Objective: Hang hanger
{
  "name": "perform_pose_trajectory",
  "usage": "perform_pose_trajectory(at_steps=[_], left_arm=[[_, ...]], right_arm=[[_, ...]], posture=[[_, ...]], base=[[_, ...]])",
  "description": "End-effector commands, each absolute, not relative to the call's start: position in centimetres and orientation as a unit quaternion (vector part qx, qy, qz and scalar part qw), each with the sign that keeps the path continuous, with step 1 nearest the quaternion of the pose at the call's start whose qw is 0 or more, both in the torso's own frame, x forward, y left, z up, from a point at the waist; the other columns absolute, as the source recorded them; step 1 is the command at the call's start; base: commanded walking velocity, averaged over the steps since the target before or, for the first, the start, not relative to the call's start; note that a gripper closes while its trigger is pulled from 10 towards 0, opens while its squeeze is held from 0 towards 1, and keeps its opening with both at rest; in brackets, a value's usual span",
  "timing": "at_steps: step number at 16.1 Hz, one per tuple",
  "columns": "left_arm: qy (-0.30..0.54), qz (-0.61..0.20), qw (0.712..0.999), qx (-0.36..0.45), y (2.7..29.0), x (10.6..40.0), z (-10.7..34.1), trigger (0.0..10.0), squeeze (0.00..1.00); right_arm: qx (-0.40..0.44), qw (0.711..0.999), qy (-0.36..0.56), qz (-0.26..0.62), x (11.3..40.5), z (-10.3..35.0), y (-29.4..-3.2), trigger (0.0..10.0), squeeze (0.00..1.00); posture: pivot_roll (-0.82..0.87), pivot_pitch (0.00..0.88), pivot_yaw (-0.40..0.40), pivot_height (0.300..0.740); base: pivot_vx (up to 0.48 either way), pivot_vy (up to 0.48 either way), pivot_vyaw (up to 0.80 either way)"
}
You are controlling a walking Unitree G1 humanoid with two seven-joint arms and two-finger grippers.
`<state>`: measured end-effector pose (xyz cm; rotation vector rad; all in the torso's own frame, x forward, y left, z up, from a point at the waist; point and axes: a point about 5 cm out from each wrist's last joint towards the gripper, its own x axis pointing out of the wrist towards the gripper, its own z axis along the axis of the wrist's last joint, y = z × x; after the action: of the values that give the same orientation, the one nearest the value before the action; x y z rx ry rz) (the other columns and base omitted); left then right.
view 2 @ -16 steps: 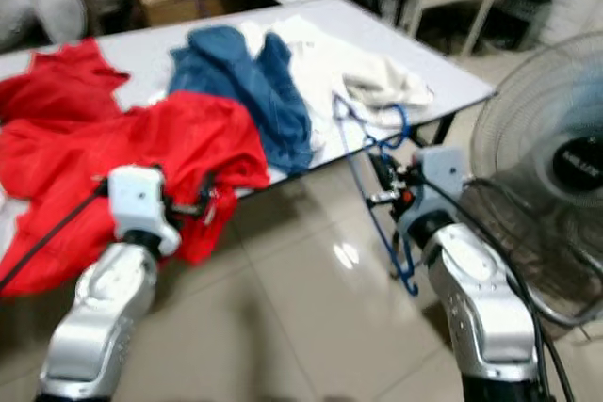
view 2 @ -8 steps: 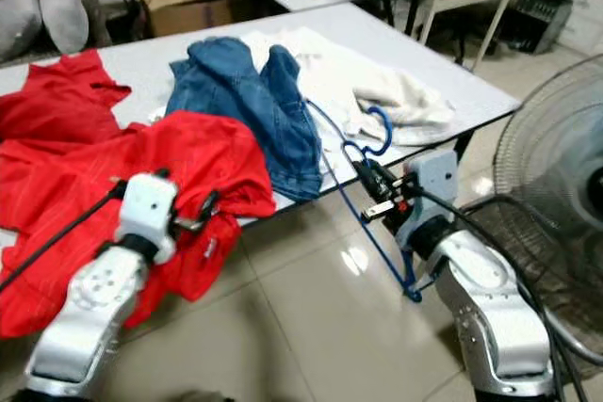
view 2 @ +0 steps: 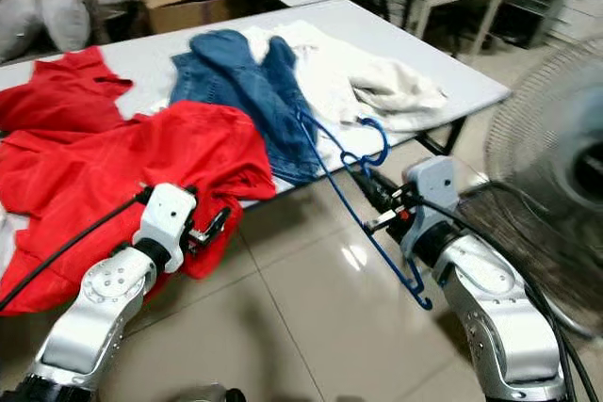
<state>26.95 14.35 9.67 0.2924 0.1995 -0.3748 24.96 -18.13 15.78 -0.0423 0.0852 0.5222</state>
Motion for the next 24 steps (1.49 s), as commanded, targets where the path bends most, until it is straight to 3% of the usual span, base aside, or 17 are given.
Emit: perform_pose_trajectory(at_steps=[1,16,20,24], left_arm=[[0.104,-0.165,0.970,0.148,15.0,27.5,9.8,0.0,0.00],[0.132,-0.108,0.971,0.166,16.1,28.1,9.4,0.0,0.00],[0.104,-0.121,0.975,0.156,15.9,28.2,10.8,0.0,0.00],[0.070,-0.171,0.968,0.170,16.2,27.6,14.7,0.0,0.00]], right_arm=[[-0.026,0.962,0.040,0.268,24.6,16.1,-17.9,10.0,0.00],[-0.037,0.956,0.049,0.285,24.4,15.8,-17.8,10.0,0.00],[-0.007,0.939,0.059,0.339,23.6,15.6,-17.5,10.0,0.00],[0.061,0.895,0.085,0.434,22.5,15.4,-17.1,10.0,0.00]], posture=[[-0.15,0.065,0.033,0.740],[-0.15,0.069,0.027,0.740],[-0.15,0.072,0.028,0.740],[-0.14,0.079,0.023,0.740]], base=[[0.000,0.000,0.00],[0.000,0.000,0.00],[0.000,0.000,0.00],[0.000,0.000,0.00]])
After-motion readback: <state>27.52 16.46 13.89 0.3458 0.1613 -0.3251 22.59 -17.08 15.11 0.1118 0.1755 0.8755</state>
